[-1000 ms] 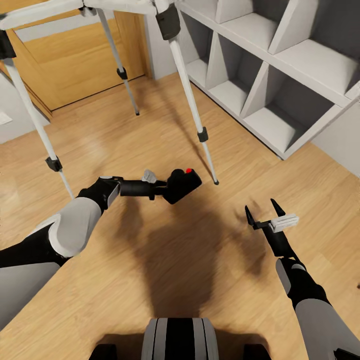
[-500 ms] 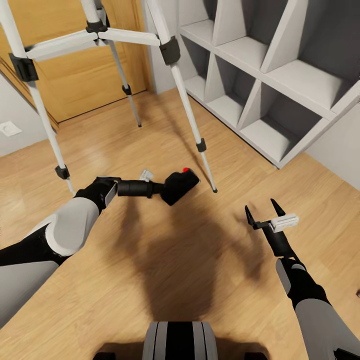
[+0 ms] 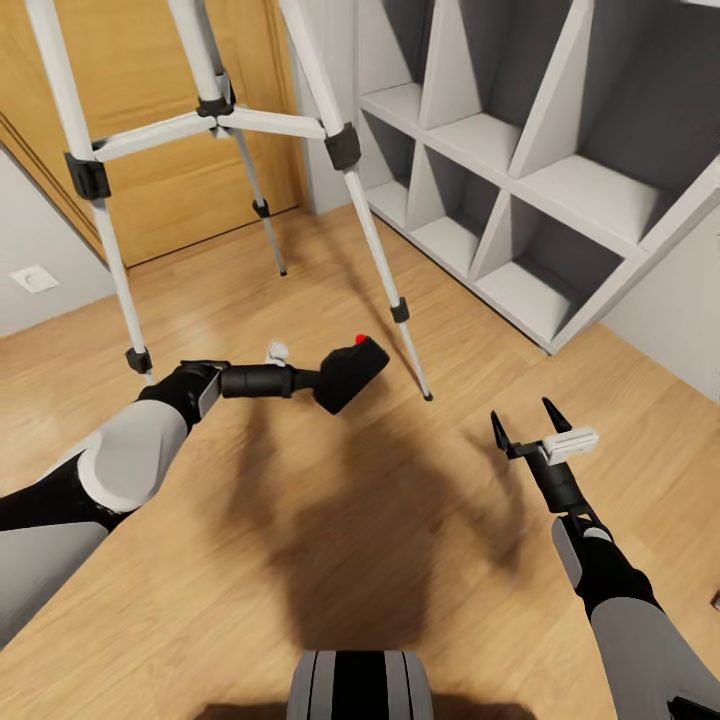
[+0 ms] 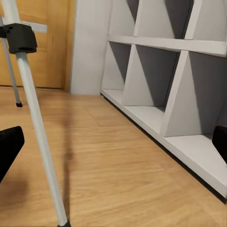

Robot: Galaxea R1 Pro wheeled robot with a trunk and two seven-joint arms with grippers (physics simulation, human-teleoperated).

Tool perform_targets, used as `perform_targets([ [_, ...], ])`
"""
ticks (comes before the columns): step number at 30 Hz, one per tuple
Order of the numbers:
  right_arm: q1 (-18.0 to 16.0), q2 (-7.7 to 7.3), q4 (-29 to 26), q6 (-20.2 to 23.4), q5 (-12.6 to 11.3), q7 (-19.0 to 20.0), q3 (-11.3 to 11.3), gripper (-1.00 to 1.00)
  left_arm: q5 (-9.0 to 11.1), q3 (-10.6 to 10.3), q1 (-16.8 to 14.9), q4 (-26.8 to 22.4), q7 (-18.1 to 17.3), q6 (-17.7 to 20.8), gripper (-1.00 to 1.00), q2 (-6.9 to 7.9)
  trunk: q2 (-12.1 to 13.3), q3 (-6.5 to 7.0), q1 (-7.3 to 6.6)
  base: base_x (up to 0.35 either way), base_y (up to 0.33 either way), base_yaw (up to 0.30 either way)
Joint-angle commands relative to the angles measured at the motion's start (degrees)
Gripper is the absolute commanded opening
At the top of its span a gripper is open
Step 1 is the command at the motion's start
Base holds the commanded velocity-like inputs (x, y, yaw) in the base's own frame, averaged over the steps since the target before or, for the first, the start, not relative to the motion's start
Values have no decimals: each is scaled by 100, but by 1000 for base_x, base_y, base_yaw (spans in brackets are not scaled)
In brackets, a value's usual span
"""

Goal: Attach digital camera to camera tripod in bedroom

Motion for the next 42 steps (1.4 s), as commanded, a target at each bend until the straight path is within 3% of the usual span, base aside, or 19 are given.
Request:
perform_targets([
  [1,-4,3,3,-12,0,39,-20,100,-57,95,3,9,-38,50,-100,7,0,19,-3,0,0,0],
  [2,-4,3,3,-6,0,38,-21,100,-57,213,15,49,-47,48,-100,30,2,42,-6,0,0,0],
  [7,-5,3,3,32,10,37,-21,100,-57,413,23,95,-63,53,-100,42,8,152,-19,0,0,0],
  [8,-4,3,3,211,19,43,-21,100,-57,603,26,111,-207,61,-100,37,10,174,-21,0,0,0],
  [11,-4,-1,0,515,28,48,-21,100,-57,687,26,115,-414,65,-100,17,14,241,-29,0,0,0],
  [21,-4,-9,-5,1330,35,54,-21,100,-57,761,27,129,-594,123,-100,-56,27,462,-55,0,0,0],
  [31,-6,-14,-6,1570,35,-10,-36,100,-57,770,27,131,-594,380,-100,-63,40,684,-81,0,0,0],
  [39,-4,-14,-6,1594,41,-470,-27,100,-63,768,27,122,-594,539,-100,-64,51,861,-101,0,0,0],
  [42,-4,-14,-6,1599,48,-942,-6,100,-65,771,27,119,-594,558,-100,-58,55,928,-109,0,0,0],
])
